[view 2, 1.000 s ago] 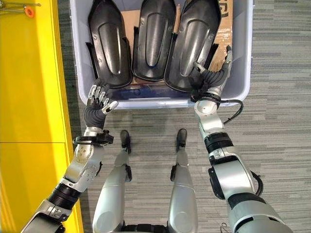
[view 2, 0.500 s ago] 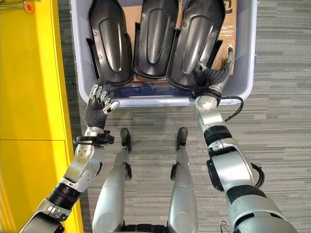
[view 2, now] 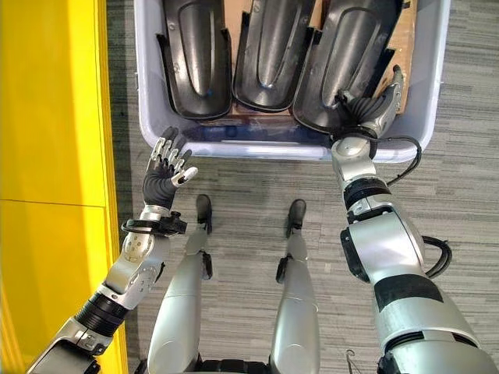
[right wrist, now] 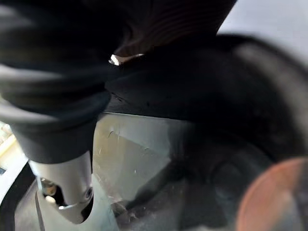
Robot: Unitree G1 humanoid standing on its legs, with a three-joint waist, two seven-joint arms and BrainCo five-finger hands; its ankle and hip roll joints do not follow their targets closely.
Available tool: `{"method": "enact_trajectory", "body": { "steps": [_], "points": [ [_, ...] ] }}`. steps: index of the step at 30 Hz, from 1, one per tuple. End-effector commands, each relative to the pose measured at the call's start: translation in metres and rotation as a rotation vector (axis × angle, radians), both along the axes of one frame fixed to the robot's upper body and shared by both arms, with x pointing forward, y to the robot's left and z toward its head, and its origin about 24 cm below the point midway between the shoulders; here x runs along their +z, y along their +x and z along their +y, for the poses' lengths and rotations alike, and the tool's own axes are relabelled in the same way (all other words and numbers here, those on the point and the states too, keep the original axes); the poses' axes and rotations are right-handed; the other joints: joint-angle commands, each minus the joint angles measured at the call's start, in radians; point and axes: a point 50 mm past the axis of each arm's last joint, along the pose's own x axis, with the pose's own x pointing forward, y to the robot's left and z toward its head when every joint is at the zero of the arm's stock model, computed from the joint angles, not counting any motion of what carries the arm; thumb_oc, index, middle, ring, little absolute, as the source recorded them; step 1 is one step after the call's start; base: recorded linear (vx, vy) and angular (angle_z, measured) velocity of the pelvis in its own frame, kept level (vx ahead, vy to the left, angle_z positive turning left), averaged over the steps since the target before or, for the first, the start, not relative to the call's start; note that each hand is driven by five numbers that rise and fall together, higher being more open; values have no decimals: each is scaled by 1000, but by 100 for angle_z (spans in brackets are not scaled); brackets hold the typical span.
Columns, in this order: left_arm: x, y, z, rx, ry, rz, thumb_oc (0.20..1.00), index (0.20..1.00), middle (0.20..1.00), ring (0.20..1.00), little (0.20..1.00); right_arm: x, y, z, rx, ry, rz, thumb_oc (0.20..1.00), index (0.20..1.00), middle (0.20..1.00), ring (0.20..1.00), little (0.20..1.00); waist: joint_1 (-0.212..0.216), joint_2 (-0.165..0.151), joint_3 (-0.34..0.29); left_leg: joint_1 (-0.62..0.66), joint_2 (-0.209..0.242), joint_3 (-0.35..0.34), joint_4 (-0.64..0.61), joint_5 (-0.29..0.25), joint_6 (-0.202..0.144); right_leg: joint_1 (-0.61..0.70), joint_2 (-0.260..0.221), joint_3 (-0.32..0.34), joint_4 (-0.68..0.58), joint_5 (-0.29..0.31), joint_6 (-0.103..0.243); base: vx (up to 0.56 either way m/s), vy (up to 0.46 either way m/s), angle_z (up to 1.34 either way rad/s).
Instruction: Move parts from the plastic box to the shelf.
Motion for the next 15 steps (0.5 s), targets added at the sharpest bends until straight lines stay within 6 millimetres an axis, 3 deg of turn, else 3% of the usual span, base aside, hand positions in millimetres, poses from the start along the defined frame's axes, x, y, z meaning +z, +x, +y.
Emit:
{"method": "enact_trajectory", "body": {
  "steps": [1,5,10,11,12,15],
  "points": [
    [25,-13,-7,-81,-42,-137,1000,1000,1000,1000,1000,-20,4,1,103,3,179,200,200,200,200,200,30,54,3,30,-38,25,88,-139,37,-23,-45,28,199,-123,27,6,8,5],
    [23,-11,-6,-79,-36,-126,1000,1000,1000,1000,1000,-30,5,4,123,-66,266,200,200,200,200,200,36,53,3,40,-42,19,89,-139,40,-5,-48,20,198,-124,25,6,3,5],
    [25,-10,-7,-79,-37,-129,1000,1000,1000,1000,1000,-35,5,8,136,-7,245,200,200,200,200,200,35,45,3,79,-43,14,78,-139,40,37,-49,15,188,-125,25,-1,-2,2],
    [25,-10,-8,-83,-36,-129,1000,1000,1000,1000,1000,-33,5,9,146,28,213,200,200,200,200,200,34,42,3,89,-42,15,76,-139,39,48,-49,12,185,-125,25,0,0,0],
    [24,-9,-7,-87,-37,-124,1000,1000,1000,1000,1000,-31,3,9,183,185,96,200,200,200,200,200,27,34,3,118,-40,16,75,-141,37,76,-47,10,180,-125,26,0,0,0],
    [21,-8,-5,-83,-32,-112,1000,1000,1000,1000,1000,-34,1,7,200,271,38,200,200,200,200,200,17,27,3,140,-36,16,73,-143,34,98,-48,10,181,-126,26,-1,-6,4]
  ]
}}
